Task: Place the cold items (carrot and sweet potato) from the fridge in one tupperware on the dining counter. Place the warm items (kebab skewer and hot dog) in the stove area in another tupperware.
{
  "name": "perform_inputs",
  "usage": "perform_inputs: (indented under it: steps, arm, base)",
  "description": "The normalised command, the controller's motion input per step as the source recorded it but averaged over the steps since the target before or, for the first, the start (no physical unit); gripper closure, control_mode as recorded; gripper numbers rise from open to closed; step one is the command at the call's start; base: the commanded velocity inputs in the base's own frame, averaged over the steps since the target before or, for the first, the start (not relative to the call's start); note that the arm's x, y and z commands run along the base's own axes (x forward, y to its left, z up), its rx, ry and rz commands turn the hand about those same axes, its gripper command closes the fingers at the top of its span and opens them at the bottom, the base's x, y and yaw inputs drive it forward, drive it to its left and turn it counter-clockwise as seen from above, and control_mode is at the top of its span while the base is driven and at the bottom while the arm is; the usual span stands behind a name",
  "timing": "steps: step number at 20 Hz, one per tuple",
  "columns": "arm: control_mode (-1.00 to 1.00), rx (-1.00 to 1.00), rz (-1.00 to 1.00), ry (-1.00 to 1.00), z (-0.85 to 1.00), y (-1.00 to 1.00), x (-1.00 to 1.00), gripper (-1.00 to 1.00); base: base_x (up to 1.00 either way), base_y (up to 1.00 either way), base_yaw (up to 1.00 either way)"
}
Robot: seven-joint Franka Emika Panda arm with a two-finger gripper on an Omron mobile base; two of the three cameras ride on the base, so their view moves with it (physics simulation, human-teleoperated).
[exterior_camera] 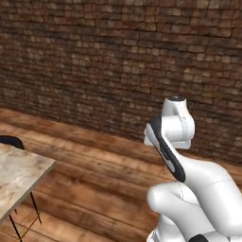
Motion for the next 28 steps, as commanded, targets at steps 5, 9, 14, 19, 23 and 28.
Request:
perform_inputs:
  steps: [5,9,14,19,23,28]
  arm:
    - [1.0,0.0,0.0,0.0,0.0,0.0,0.0,1.0]
    - [1.0,0.0,0.0,0.0,0.0,0.0,0.0,1.0]
    - [1.0,0.0,0.0,0.0,0.0,0.0,0.0,1.0]
    - [1.0,0.0,0.0,0.0,0.0,0.0,0.0,1.0]
    - [1.0,0.0,0.0,0.0,0.0,0.0,0.0,1.0]
    - [1.0,0.0,0.0,0.0,0.0,0.0,0.0,1.0]
  base:
    - [1.0,-0.21,0.46]
    - [1.0,-0.35,0.58]
    - [0.99,-0.39,0.67]
    - [0.98,-0.53,0.68]
    - [0.77,-0.98,0.45]
    - [0.9,-1.0,0.33]
